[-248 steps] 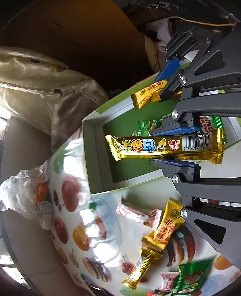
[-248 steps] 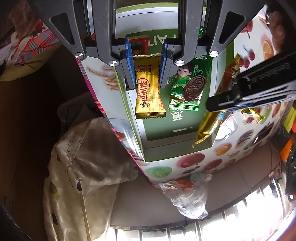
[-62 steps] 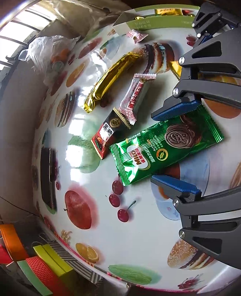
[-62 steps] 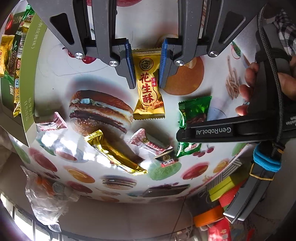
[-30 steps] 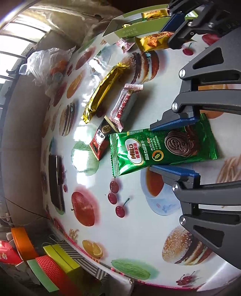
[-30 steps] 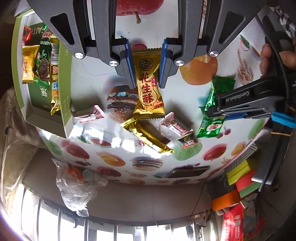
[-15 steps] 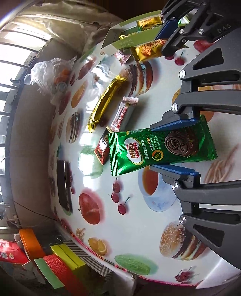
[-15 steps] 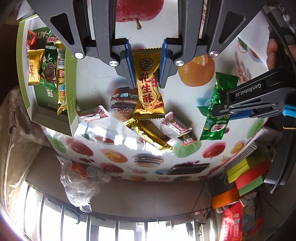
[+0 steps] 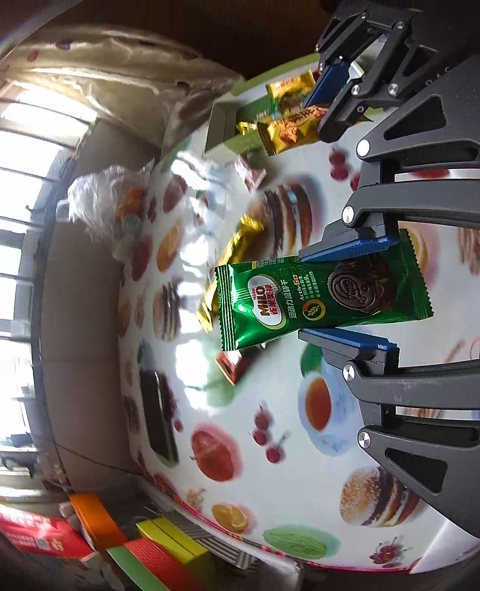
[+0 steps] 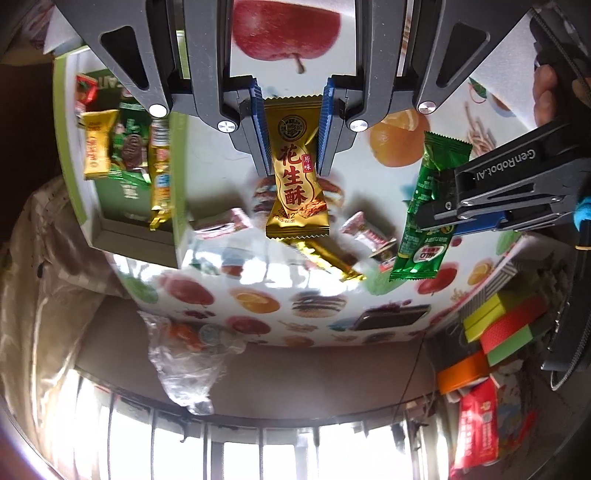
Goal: Organize snacks
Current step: 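Lift both held snacks and carry them over the green box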
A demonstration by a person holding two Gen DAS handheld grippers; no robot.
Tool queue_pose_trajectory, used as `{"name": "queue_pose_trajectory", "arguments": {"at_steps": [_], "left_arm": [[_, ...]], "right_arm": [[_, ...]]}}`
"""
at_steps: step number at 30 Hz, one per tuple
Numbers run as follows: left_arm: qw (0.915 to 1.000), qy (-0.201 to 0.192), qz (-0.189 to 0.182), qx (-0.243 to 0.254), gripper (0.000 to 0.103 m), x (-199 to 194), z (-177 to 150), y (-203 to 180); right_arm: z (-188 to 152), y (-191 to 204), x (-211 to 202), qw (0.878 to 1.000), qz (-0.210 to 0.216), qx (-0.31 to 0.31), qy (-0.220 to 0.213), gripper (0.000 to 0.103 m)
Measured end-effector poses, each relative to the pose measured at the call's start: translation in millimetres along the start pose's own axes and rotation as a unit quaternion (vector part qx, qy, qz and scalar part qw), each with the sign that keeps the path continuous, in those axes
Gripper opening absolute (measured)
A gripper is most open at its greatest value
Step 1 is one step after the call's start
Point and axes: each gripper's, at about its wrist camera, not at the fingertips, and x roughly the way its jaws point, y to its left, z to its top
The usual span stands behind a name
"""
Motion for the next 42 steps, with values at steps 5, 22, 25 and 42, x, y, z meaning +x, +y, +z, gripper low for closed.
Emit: {"name": "queue_pose_trajectory", "arguments": {"at_steps": [5, 22, 25, 42], "left_arm": [[0.9995, -0.006, -0.024, 0.018, 0.036, -5, 10, -23], [0.9921, 0.01, -0.107, 0.065, 0.036, 10, 40, -108], [0.9907, 0.015, -0.115, 0.071, 0.036, 15, 42, -121], [0.984, 0.045, -0.148, 0.087, 0.036, 48, 61, -176]], "right_arm": [[0, -21, -15, 1.0, -0.011, 0.024, -0.01, 0.024], [-18, -104, -34, 0.991, -0.086, 0.101, 0.001, 0.024], [-22, -114, -33, 0.99, -0.091, 0.11, 0.005, 0.024], [-37, -153, -22, 0.984, -0.103, 0.145, 0.025, 0.024]]}}
